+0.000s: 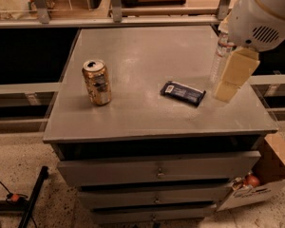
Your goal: Pick rxbar blueberry
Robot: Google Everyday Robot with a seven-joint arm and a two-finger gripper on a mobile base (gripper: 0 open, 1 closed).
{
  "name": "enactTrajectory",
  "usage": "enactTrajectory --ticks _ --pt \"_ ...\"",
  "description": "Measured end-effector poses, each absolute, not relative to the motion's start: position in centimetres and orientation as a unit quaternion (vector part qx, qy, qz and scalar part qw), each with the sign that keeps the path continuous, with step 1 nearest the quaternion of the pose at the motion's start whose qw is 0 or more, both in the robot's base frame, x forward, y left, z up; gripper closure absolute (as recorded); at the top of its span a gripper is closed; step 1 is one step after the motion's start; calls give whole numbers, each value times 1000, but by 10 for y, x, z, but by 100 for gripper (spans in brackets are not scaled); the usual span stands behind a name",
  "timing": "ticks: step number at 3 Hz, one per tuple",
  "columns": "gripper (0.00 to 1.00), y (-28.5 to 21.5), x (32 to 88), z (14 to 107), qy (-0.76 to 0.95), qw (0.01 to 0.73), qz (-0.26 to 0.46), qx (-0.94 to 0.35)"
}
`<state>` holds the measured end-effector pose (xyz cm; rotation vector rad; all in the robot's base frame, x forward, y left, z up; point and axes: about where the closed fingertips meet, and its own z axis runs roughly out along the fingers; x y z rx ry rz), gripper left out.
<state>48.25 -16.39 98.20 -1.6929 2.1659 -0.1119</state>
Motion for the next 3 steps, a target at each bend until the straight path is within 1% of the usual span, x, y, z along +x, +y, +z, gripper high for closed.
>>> enactTrajectory --ticks 2,3 --pt "0 -159 519 911 791 142 9 -595" --pt "0 -159 519 911 791 142 9 -595"
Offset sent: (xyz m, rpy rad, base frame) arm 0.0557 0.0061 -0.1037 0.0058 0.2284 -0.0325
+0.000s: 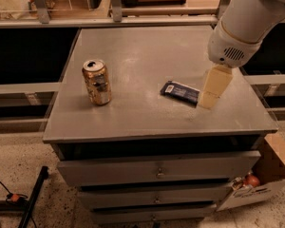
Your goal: Pick rxbar blueberry
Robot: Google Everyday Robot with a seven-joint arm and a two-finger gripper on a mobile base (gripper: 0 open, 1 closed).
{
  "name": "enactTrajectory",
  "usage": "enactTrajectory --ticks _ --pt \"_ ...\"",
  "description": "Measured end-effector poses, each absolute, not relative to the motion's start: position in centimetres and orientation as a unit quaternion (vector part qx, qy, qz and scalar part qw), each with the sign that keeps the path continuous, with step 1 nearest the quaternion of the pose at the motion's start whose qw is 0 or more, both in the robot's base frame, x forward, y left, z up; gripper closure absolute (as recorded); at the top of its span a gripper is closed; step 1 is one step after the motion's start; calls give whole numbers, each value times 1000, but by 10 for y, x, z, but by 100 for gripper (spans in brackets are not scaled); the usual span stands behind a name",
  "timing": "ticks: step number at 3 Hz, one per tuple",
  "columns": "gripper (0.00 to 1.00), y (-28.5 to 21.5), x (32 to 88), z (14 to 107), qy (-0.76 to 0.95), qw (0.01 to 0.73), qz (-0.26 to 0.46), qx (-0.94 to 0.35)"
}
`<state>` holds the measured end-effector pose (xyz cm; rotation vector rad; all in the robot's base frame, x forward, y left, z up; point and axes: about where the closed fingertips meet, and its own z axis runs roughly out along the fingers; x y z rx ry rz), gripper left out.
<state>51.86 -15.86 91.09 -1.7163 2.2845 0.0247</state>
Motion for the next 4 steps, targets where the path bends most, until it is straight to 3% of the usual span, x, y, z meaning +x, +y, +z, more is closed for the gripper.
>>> enactTrajectory --ticks 4 --pt "0 -137 570 861 808 96 27 -581"
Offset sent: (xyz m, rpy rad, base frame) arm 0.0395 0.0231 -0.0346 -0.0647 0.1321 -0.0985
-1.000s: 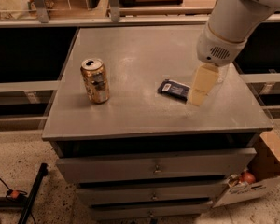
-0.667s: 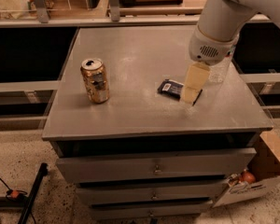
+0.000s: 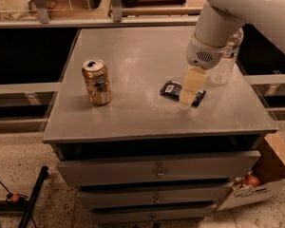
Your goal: Pick rxbar blueberry
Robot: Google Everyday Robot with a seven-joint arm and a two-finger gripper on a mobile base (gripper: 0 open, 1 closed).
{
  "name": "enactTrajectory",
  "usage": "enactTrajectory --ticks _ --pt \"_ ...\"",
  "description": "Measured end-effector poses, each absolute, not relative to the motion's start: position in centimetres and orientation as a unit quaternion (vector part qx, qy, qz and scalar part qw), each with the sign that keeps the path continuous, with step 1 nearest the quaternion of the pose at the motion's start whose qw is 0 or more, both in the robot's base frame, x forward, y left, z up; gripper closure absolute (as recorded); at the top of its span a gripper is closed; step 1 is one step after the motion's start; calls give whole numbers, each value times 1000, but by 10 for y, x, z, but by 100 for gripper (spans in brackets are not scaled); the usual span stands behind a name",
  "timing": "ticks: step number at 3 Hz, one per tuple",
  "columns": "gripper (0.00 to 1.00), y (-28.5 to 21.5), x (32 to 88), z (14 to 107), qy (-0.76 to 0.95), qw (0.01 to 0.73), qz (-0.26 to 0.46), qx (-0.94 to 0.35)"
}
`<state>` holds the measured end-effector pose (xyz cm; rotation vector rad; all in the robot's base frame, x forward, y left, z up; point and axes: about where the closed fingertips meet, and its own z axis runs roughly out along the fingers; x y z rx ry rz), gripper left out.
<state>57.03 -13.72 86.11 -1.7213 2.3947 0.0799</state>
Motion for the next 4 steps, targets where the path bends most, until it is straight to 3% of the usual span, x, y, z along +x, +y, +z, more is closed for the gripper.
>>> enactTrajectory --ticks 4 --pt "0 -140 594 835 816 77 42 -572"
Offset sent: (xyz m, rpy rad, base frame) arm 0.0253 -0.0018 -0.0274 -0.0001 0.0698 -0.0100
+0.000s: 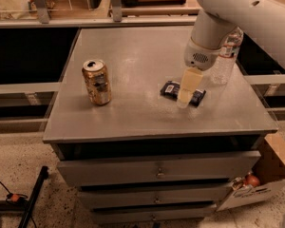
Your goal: Pick rxbar blueberry
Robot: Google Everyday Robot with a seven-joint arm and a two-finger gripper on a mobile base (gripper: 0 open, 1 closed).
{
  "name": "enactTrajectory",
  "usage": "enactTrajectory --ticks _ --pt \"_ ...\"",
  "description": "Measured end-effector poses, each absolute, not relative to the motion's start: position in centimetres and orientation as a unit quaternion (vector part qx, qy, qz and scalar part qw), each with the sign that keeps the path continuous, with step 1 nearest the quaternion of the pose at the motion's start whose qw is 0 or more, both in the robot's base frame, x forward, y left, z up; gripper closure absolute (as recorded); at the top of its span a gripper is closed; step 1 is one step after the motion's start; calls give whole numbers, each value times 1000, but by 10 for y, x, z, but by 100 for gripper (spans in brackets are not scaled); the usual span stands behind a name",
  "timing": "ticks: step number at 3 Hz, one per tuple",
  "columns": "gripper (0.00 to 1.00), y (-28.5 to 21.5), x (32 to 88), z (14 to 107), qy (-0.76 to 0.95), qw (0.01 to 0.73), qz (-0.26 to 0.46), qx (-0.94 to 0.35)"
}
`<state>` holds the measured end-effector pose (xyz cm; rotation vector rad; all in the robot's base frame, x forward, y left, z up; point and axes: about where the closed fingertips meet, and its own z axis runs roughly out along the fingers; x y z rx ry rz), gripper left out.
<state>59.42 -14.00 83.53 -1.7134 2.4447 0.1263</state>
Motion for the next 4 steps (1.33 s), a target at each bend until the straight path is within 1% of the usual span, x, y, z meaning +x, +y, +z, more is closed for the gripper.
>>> enactTrajectory --ticks 1,2,3,4 --pt "0 -146 597 835 831 84 43 -548" --pt "18 -151 597 832 842 86 42 -530" --pt "41 -153 596 824 846 86 44 -524" --pt "59 -150 596 814 846 81 53 -525"
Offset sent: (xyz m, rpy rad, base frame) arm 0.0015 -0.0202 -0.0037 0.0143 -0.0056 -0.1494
